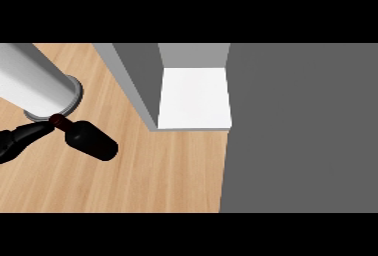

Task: Pick up the wine, place it into the cabinet and close the cabinet

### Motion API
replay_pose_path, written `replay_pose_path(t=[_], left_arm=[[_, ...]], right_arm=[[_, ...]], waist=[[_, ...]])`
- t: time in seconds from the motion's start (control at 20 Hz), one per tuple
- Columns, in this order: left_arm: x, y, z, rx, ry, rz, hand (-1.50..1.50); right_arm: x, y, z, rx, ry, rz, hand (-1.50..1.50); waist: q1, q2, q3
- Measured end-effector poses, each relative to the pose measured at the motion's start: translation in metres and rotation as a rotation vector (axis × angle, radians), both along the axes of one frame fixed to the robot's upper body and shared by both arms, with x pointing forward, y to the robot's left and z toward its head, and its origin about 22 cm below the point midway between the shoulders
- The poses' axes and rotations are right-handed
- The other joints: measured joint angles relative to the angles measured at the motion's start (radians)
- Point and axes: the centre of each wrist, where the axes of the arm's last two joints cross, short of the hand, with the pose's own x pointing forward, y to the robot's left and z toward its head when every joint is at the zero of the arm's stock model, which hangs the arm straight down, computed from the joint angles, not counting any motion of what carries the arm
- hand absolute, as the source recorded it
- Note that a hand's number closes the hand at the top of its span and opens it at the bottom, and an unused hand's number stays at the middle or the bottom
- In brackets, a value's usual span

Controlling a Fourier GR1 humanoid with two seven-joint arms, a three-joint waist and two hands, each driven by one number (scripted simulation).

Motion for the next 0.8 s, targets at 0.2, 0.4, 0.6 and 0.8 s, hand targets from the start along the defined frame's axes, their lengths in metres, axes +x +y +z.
replay_pose_path(t=[0.2, 0.4, 0.6, 0.8], left_arm=[[0.001, 0.011, -0.017, -0.020, 0.023, 0.011, -1.50], [0.005, 0.020, -0.046, -0.030, 0.065, 0.010, -1.50], [0.006, 0.029, -0.069, -0.027, 0.084, 0.002, -1.50], [0.010, 0.035, -0.092, -0.028, 0.104, -0.008, -1.50]], right_arm=[[0.002, -0.001, 0.002, -0.003, 0.000, -0.009, -1.50], [0.001, 0.001, 0.003, 0.000, -0.001, -0.001, -1.50], [0.002, 0.002, 0.004, 0.001, -0.006, 0.001, -1.50], [0.002, 0.002, 0.005, -0.002, 0.000, -0.004, -1.50]], waist=[[0.001, 0.000, 0.000], [-0.002, 0.000, 0.000], [-0.001, 0.000, 0.000], [-0.004, 0.000, 0.000]])
